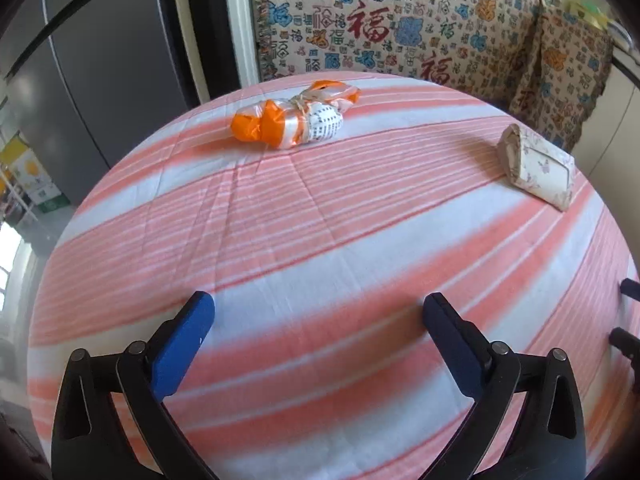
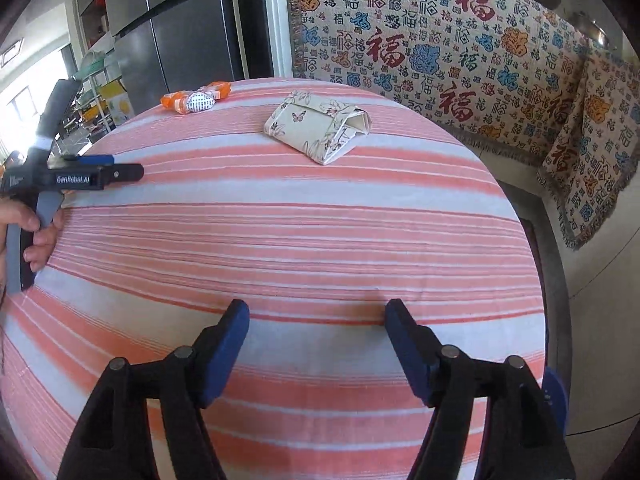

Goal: Collect trash
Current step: 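Move both tools back over the table toward the orange-and-white tied bag, then close the left tool on the orange-and-white tied bag and lift it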

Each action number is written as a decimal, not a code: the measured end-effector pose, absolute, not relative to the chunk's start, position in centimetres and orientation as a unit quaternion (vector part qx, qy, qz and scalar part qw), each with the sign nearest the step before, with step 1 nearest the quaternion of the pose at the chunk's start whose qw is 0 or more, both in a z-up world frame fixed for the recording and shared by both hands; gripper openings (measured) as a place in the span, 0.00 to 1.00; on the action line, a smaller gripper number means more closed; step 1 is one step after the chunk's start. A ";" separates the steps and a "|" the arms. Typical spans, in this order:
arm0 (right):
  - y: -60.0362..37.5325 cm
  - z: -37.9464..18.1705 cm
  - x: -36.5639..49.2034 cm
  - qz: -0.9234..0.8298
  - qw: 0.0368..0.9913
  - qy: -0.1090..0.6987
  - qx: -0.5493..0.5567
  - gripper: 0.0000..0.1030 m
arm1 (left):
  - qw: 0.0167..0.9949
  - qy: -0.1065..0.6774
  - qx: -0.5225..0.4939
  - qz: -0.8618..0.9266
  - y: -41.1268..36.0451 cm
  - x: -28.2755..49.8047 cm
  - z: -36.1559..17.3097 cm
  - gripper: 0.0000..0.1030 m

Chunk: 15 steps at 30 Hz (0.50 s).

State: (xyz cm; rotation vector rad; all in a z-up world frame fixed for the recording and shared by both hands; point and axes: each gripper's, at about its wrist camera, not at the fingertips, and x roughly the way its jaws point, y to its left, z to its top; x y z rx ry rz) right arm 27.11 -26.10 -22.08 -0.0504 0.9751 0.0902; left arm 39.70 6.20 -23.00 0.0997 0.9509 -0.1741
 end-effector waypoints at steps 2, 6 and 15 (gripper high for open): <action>-26.0 -22.0 27.3 0.043 0.882 0.469 -0.024 0.75 | 0.883 0.456 0.057 -0.101 6.8 41.6 -22.9 1.00; -26.2 -22.0 27.5 0.043 0.882 0.470 -0.019 0.75 | 0.879 0.454 0.072 -0.128 7.9 45.7 -22.8 1.00; -26.2 -21.9 27.9 0.043 0.881 0.470 -0.018 0.77 | 0.874 0.447 0.102 -0.160 7.1 53.2 -22.8 1.00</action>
